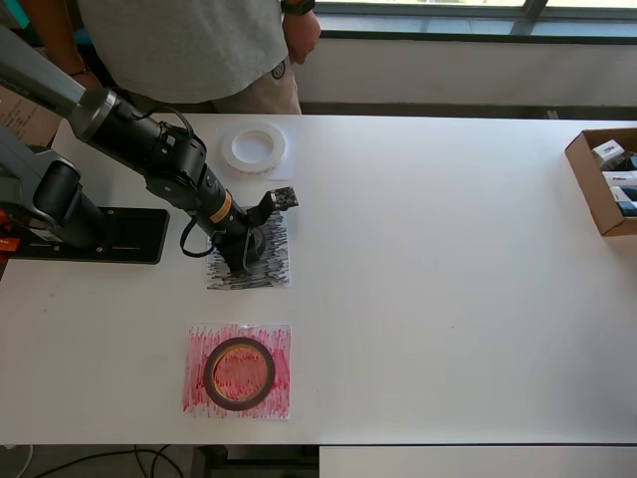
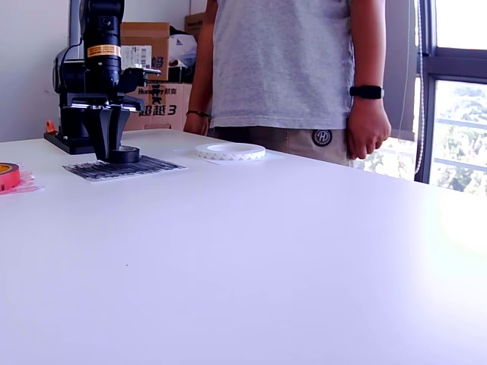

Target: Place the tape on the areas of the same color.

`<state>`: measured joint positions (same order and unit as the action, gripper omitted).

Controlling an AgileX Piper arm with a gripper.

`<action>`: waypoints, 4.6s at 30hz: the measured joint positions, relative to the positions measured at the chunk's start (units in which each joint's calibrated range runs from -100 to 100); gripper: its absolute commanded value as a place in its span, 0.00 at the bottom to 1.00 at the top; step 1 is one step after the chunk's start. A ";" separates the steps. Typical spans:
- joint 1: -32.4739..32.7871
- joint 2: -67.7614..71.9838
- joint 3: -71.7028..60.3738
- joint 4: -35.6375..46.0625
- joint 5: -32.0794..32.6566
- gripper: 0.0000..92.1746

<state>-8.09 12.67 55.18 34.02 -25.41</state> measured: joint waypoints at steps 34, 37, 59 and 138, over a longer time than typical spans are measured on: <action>0.00 -8.33 -1.74 2.78 0.09 0.52; 0.36 -14.02 -2.17 5.83 0.09 0.52; 13.47 -69.57 6.31 20.56 -1.58 0.50; 12.69 -111.56 38.33 -29.72 -9.23 0.00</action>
<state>4.60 -98.89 93.52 4.30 -34.64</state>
